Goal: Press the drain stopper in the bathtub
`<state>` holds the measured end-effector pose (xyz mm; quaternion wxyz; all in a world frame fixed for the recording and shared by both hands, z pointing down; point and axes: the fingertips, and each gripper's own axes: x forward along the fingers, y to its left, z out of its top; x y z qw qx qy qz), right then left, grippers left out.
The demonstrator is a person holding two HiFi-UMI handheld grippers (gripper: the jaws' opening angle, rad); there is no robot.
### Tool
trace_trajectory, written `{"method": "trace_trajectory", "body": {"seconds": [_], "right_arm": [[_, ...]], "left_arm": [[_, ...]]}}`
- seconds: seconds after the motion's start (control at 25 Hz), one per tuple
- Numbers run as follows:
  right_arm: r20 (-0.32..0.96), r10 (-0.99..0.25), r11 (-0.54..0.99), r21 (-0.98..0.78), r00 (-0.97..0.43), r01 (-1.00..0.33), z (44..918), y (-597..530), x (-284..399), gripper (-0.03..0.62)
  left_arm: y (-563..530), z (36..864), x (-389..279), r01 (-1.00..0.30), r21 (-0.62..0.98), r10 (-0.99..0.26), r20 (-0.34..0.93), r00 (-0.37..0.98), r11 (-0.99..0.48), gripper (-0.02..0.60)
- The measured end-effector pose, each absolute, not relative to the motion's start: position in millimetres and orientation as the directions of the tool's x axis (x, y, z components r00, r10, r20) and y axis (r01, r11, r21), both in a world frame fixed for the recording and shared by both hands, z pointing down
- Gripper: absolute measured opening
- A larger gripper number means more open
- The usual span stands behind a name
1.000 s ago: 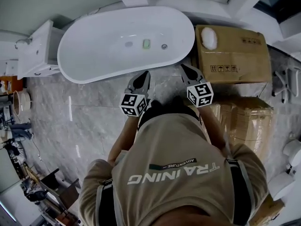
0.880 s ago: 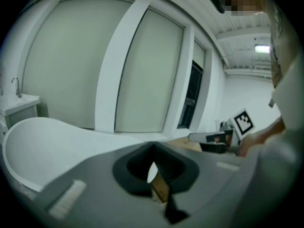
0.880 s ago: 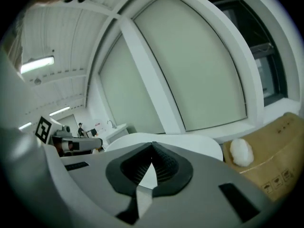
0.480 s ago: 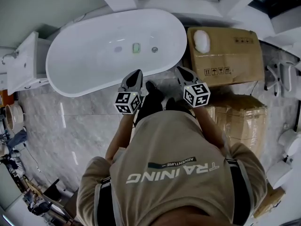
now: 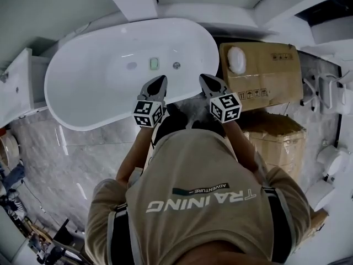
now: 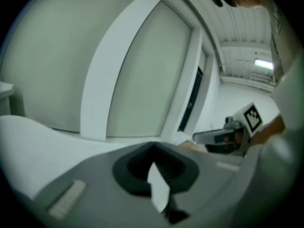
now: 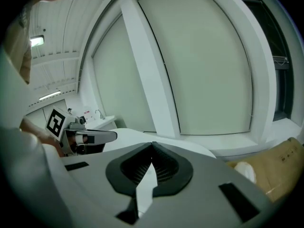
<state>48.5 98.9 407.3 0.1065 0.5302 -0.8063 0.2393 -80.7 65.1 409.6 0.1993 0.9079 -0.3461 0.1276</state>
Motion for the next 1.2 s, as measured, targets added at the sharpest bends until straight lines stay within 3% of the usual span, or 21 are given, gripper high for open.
{"method": "trace_trajectory", "body": {"seconds": [0.4,0.72,0.96,1.2], "right_arm": [[0.460,-0.789,0.300,-0.289,-0.407,-0.909,429.2,40.0,44.4,0.008],[0.475,-0.724,0.460,-0.208,-0.500,-0.863,449.0,8.0,60.9,0.009],[0.496,-0.623,0.557,-0.262,-0.605,-0.788,480.3,-29.3,88.9,0.009],[0.550,-0.573,0.511,-0.339,-0.608,-0.789,519.6,-53.3,125.9,0.009]], "left_arm": [[1.7,424.4,-93.7,-0.699,0.281,-0.581,0.402,0.708,-0.657,0.002],[-20.8,440.1,-62.2,-0.771,0.259,-0.631,0.455,0.629,-0.582,0.002],[-60.3,438.1,-34.5,-0.838,0.244,-0.690,0.481,0.541,-0.488,0.002],[-85.1,455.1,-18.8,-0.860,0.249,-0.688,0.519,0.507,-0.446,0.002]]}}
